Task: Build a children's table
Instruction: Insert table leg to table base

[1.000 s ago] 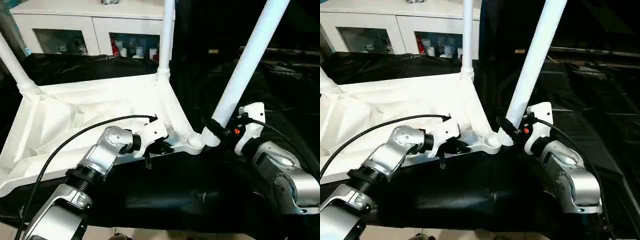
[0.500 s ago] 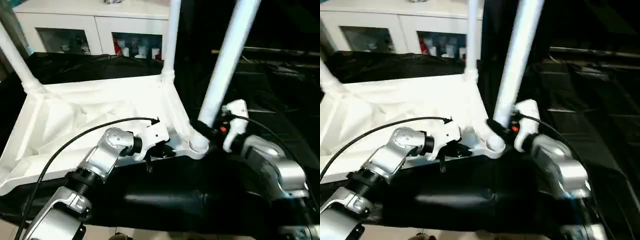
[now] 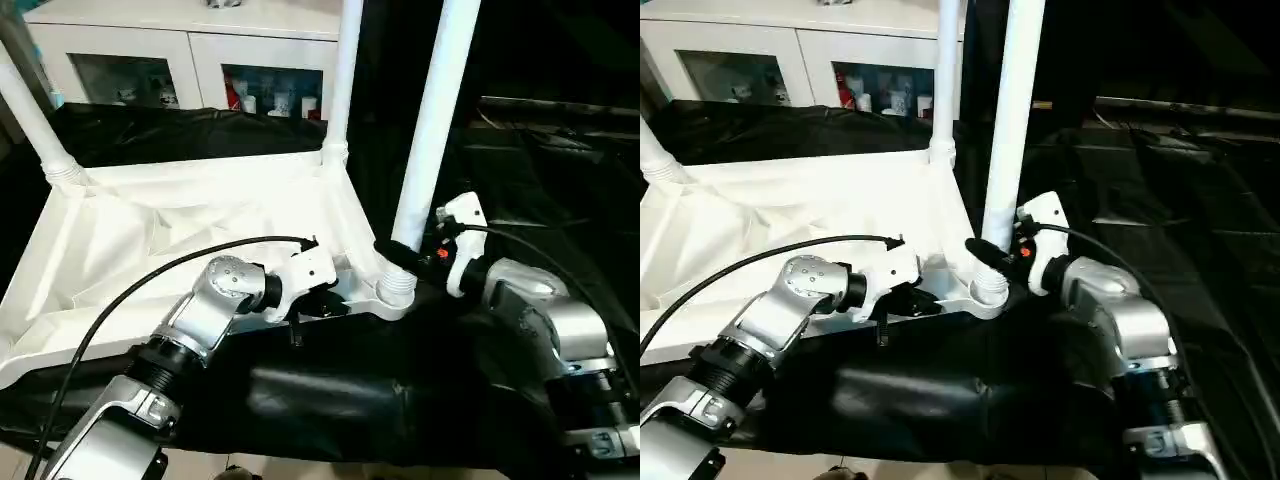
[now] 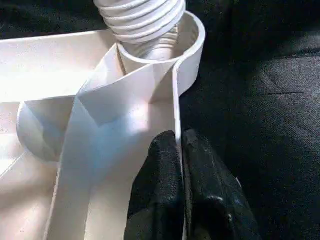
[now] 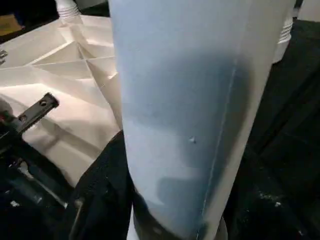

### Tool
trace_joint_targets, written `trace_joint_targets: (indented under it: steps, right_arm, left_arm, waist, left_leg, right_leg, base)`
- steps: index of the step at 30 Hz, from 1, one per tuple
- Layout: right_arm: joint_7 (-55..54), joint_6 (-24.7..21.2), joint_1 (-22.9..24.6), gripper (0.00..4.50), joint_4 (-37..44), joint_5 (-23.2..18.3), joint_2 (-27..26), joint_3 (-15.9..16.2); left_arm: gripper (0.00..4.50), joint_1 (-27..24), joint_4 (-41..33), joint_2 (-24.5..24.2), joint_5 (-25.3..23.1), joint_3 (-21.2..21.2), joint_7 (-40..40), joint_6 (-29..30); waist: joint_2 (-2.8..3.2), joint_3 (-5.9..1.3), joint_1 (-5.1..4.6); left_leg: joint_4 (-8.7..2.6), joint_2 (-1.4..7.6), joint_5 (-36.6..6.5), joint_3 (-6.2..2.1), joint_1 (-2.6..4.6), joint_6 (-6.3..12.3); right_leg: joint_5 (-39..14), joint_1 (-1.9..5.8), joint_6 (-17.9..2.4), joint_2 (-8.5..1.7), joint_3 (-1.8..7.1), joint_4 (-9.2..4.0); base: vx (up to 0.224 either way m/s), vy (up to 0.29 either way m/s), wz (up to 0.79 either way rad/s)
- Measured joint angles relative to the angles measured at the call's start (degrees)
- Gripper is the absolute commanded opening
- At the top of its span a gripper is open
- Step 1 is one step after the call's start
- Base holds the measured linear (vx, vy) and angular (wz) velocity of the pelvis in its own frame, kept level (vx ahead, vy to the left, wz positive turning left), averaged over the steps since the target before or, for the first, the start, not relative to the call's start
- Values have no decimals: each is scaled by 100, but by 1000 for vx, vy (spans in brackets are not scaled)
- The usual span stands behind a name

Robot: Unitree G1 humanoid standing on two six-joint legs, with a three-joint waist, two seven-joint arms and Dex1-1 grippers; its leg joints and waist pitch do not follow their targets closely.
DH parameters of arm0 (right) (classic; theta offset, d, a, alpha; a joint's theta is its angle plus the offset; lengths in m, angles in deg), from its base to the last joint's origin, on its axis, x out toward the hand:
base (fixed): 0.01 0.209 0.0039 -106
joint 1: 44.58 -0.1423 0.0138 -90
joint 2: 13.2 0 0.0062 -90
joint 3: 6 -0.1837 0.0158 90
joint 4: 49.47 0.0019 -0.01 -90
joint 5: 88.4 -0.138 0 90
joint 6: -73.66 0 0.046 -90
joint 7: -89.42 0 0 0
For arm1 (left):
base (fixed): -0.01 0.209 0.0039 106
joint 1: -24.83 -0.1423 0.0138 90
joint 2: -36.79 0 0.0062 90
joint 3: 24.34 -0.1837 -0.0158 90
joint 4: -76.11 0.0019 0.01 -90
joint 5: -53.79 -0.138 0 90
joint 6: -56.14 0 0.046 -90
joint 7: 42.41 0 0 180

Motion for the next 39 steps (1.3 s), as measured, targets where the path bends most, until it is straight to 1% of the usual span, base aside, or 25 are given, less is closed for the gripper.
trace_joint_targets:
  steps: [4, 6, 14, 21, 22, 25, 27, 32, 35, 36, 39]
  right_arm:
    - [146, -92, 1, 190, 55, -8, 81, 94]
    - [163, -106, 24, 190, 39, -7, 63, 205]
    - [159, -103, 9, 190, -25, 24, 32, 202]
    - [132, 80, -14, 190, -247, 20, -117, 144]
    - [132, 90, -14, 190, -271, 9, -137, 117]
    - [115, 102, 47, 190, -408, -143, -278, -143]
    - [64, 114, 168, 190, -447, -356, -370, -389]
    - [0, 340, 485, 190, -476, -650, -563, -729]
    - [-38, 474, 632, 190, -454, -740, -688, -880]
    - [-97, 562, 754, 190, -396, -782, -797, -966]
    - [-178, 785, 979, 190, -343, -875, -945, -1046]
  left_arm:
    - [0, 0, 0, 0, -18, -4, -9, 0]
    - [0, 7, 0, 7, -31, -8, -25, 0]
    - [0, 7, 0, 3, -43, -44, -28, -39]
    - [0, 7, 1, -27, -63, -47, -41, -40]
    - [0, 7, 2, -27, -65, -47, -46, -40]
    - [0, 7, 3, -23, -67, -49, -76, -40]
    - [0, 7, 3, -12, -66, -52, -81, -45]
    - [0, 12, 6, 10, -67, -71, -79, -58]
    - [0, 20, 27, 15, -69, -77, -56, -73]
    - [0, 27, 47, 20, -68, -77, -48, -83]
    - [0, 61, 131, 32, -61, -77, -39, -111]
  waist:
    - [-21, -6, 0]
    - [-27, -4, -1]
    - [-35, -7, 2]
    - [-61, -20, -14]
    - [-63, -21, -15]
    - [-66, -20, -12]
    - [-65, -20, -10]
    - [-62, -21, 0]
    - [-60, -23, 4]
    - [-53, -26, 8]
    - [-48, -30, 6]
  left_leg:
    - [0, 0, 0, 0, 1, 0]
    - [1, 0, 0, 0, 0, 0]
    - [0, 0, 0, 0, 1, 0]
    - [1, 0, 0, -1, 2, 0]
    - [1, 0, 0, -1, 2, 0]
    - [1, 0, 0, -2, 1, 0]
    - [0, 0, 0, -2, 1, 0]
    - [-2, 0, 0, -3, 1, 0]
    - [-2, 0, 0, -4, 1, 0]
    - [-3, 0, 0, -5, 2, 0]
    - [-3, 0, -1, -6, 3, -1]
  right_leg:
    - [0, 0, 0, 0, 0, 0]
    - [-3, -1, 4, 0, 1, 0]
    - [-8, 0, 13, 0, 0, 0]
    - [-8, 0, 13, 0, 0, -1]
    - [-8, 0, 14, 0, 0, -1]
    - [-8, -1, 13, 0, -1, -1]
    - [-8, -1, 12, 0, -1, -1]
    - [-7, 1, 11, 0, -2, -2]
    - [-6, 2, 10, 0, -4, -2]
    - [-6, 3, 10, 0, -4, -3]
    - [-8, 5, 13, 0, -4, -4]
  base:
    - [0, 0, 0]
    - [0, 0, 0]
    - [0, 0, 0]
    - [0, 0, 0]
    - [0, 0, 0]
    - [0, 0, 0]
    - [0, 0, 0]
    - [0, 0, 0]
    - [0, 0, 0]
    - [0, 0, 0]
    - [0, 0, 0]
